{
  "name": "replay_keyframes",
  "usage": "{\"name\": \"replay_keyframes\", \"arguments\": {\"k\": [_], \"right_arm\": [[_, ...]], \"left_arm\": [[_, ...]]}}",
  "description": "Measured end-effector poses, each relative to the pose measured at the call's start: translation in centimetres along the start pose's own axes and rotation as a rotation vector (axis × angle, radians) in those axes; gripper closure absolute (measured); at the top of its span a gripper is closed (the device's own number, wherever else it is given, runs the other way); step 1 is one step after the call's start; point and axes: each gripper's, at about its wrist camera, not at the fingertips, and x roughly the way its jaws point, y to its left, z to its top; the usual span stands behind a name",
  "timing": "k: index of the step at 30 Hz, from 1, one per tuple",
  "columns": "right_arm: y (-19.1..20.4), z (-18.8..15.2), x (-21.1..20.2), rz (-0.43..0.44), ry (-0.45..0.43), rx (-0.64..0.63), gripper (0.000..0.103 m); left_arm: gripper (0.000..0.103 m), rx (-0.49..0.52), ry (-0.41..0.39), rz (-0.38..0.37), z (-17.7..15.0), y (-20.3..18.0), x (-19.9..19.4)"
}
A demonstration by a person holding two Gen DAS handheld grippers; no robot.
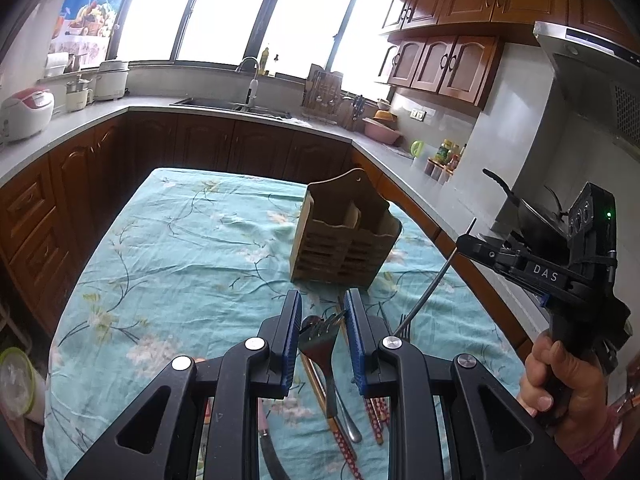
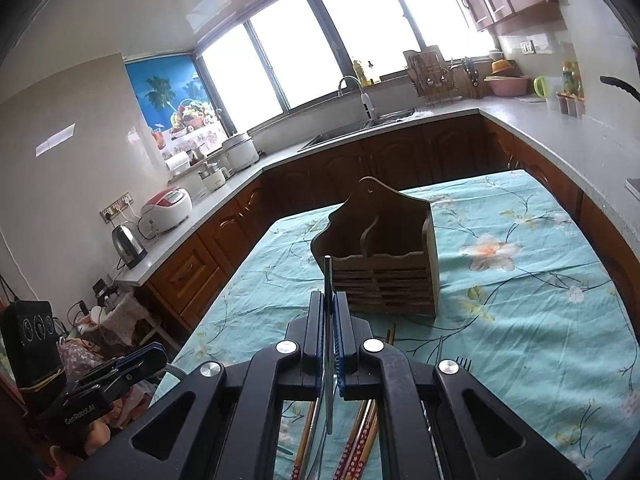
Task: Organize utensils
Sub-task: 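Lift the fork with the left tool while the right tool carries the knife toward the holder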
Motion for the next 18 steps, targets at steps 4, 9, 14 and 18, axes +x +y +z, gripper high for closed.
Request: {"name": "replay_keyframes", "arguments": {"k": [4,9,14,18], "right_arm": [[-0.1,0.4,-0.1,0.003,-0.01,0.003,0.099],[-0.6,1.2,-0.2,0.002,-0.031,0.012,0.099],[-0.9,2.6,-0.2,-0.002,-0.057,0.009,0.099],[-1.1,3.8,0.0,-0.007,-0.077,0.004,0.099]], "left_arm": [[0.083,-0.002,-0.008,0.001,0.6,0.1,0.2],[0.083,-0.004,-0.021,-0.003,1.7,0.3,0.5],[0.083,0.003,-0.056,-0.01,3.8,0.3,0.9],[0.083,0.016,-0.087,-0.017,5.7,0.1,1.6]]}}
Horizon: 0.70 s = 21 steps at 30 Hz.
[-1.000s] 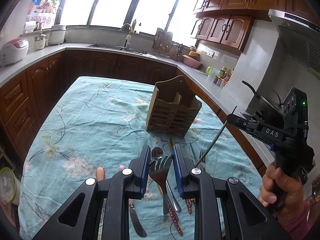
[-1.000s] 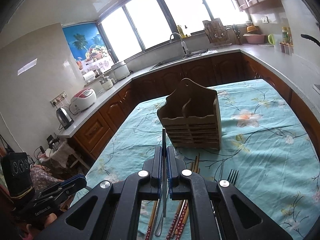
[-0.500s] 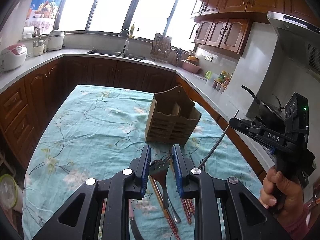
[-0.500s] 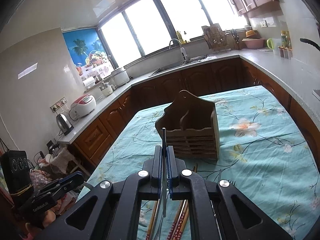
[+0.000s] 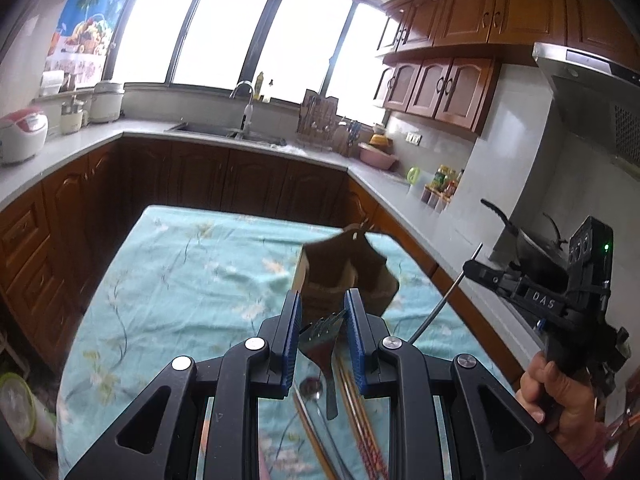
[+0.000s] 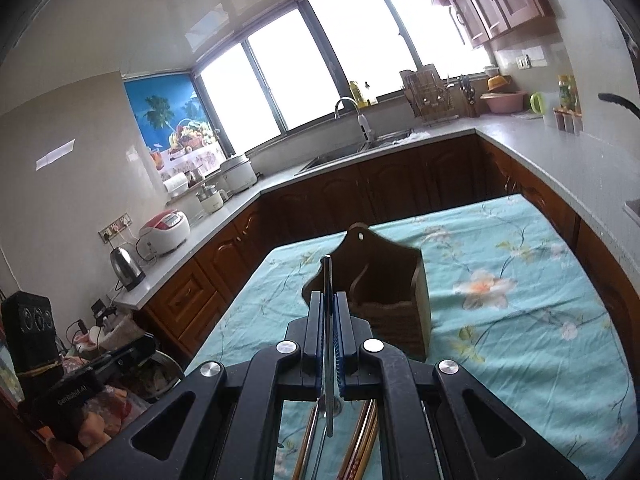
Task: Organize utensils
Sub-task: 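Lift the fork with the left tool while the right tool carries the knife toward the holder, then lower the fork into the wooden holder while the right tool lowers the knife in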
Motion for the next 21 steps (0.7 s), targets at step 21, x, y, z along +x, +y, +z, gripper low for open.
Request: {"name": "replay_keyframes", "arguments": {"k": [21], "right_arm": [[-4.1,10.9,4.6,-0.104,-0.179,0.005,0.099]], "left_arm": [[0.083,0.016,-0.12,0.001,7.3,1.3,12.9]]}}
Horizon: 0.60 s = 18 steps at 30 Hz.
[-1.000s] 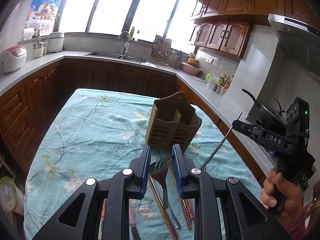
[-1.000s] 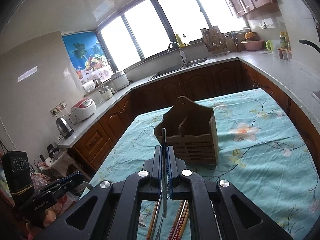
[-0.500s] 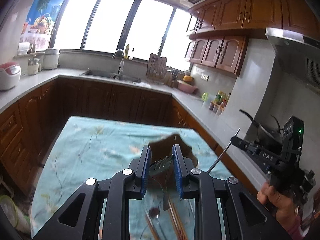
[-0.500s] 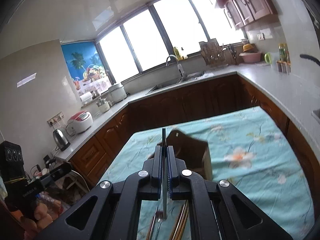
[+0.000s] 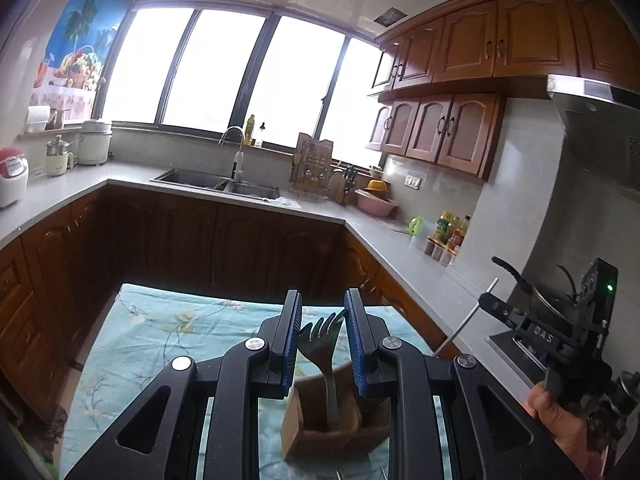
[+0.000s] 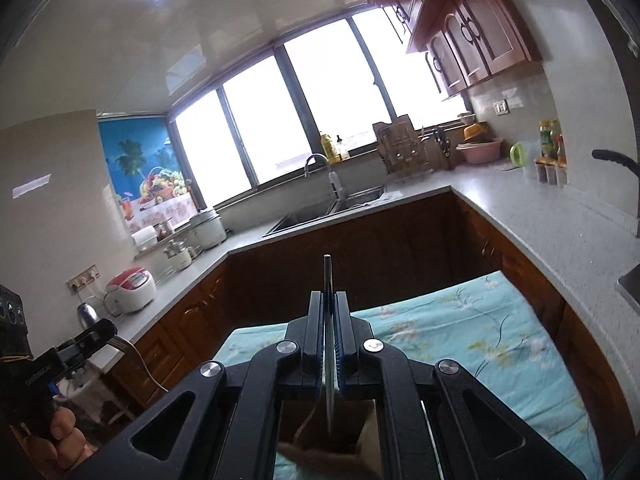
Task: Organize utensils
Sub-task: 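Lower the fork into the wooden holder while the right tool lowers the knife in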
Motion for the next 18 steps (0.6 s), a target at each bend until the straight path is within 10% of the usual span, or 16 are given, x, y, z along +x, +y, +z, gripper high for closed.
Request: {"name": "replay_keyframes", "arguments": {"k": [18], "right_arm": [[-3.6,-7.3,6.5,-0.002,0.134,0.067,0.099]], "left_arm": [[0.082,-0.131,0.163,0.053,-3.0,2.7,13.4]]}}
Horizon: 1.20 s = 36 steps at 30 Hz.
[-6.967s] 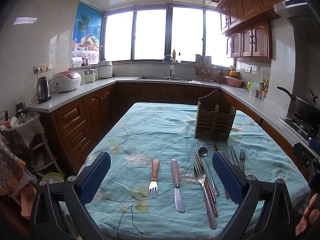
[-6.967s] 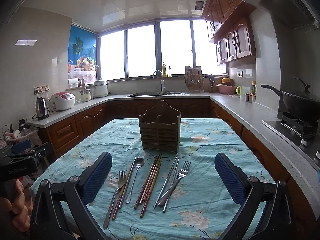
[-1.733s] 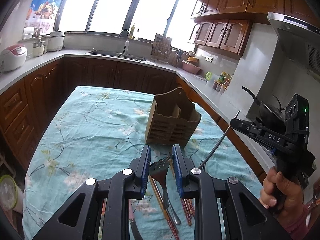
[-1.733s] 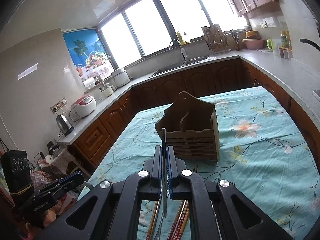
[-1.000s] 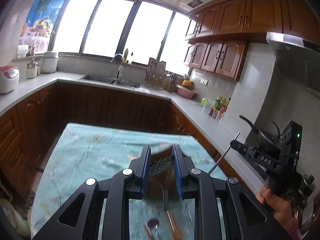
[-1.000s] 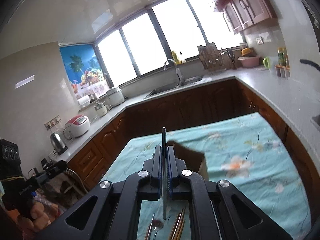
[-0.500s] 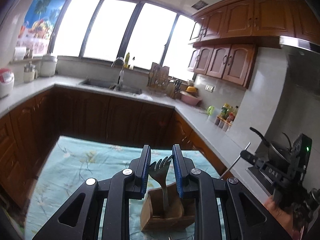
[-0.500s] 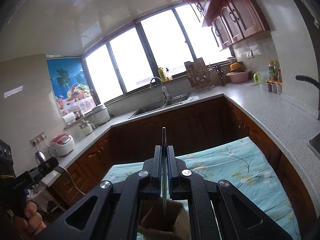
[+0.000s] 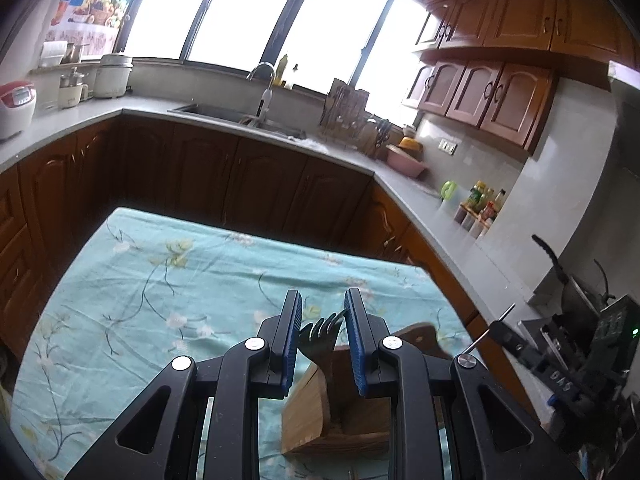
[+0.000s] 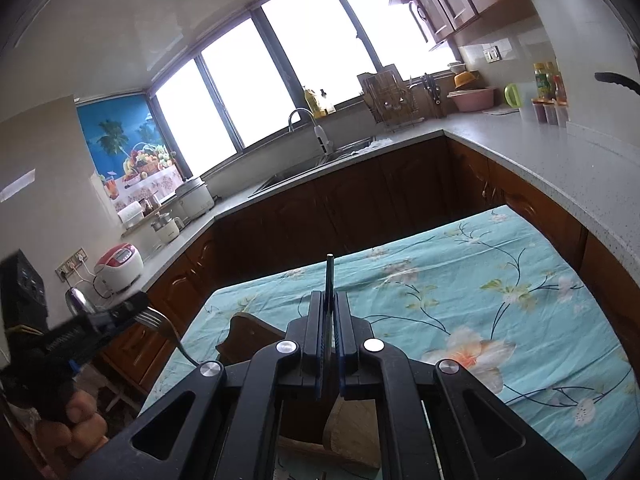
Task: Organize utensils
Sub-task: 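Lower the fork into the wooden holder while the right tool lowers the knife in, then open the left tool releasing the fork while the right tool releases the knife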
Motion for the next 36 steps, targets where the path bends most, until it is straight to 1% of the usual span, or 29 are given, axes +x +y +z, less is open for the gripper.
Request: {"name": "replay_keyframes", "arguments": {"k": [5,11,13,15,20,23,26,28,29,30,31,33,34,35,36], "right_arm": [[-0.2,-0.1,0.1,-0.007,0.009,0.0,0.098],[-0.3,-0.6,1.3,-0.017,0.063,0.009,0.097],[-0.5,-0.8,1.5,-0.016,0.073,0.012,0.096],[-0.6,-0.9,1.6,-0.015,0.076,0.017,0.094],[-0.5,-1.1,1.5,-0.016,0.088,0.018,0.094],[-0.4,-1.1,1.4,-0.017,0.086,0.019,0.094],[-0.2,-1.1,1.3,-0.016,0.091,0.021,0.092],[-0.3,-1.1,1.3,-0.016,0.092,0.024,0.083],[-0.3,-1.1,1.3,-0.014,0.093,0.029,0.07],[-0.4,-1.2,1.2,-0.013,0.092,0.032,0.062],[-0.4,-1.2,1.0,-0.009,0.088,0.039,0.055],[-0.6,-1.3,0.6,-0.002,0.086,0.044,0.054],[-0.6,-1.4,0.5,-0.003,0.087,0.046,0.054],[-0.6,-1.4,0.3,-0.002,0.086,0.049,0.047],[-0.5,-1.4,0.1,0.002,0.085,0.053,0.036]], "left_arm": [[0.083,-0.006,0.037,-0.003,-0.2,0.2,1.1],[0.083,0.019,0.042,-0.009,-0.6,-0.1,1.0],[0.083,0.017,0.045,-0.012,-0.5,0.1,0.9],[0.083,0.013,0.049,-0.016,-1.0,0.3,0.9],[0.083,0.015,0.053,-0.016,-1.1,0.4,0.8],[0.082,0.018,0.051,-0.013,-1.2,0.3,0.6],[0.078,0.021,0.054,-0.011,-1.3,0.2,0.4],[0.068,0.02,0.054,-0.011,-1.4,0.1,0.1],[0.064,0.019,0.053,-0.008,-1.4,0.0,0.0],[0.058,0.019,0.052,-0.006,-1.4,0.0,-0.3],[0.055,0.019,0.049,-0.008,-1.5,0.0,-0.6],[0.054,0.024,0.05,-0.006,-1.7,-0.2,-1.0],[0.051,0.025,0.053,-0.006,-1.8,-0.2,-1.3],[0.048,0.025,0.056,-0.007,-1.8,-0.3,-1.5],[0.044,0.024,0.056,-0.007,-1.9,-0.3,-1.9]]}}
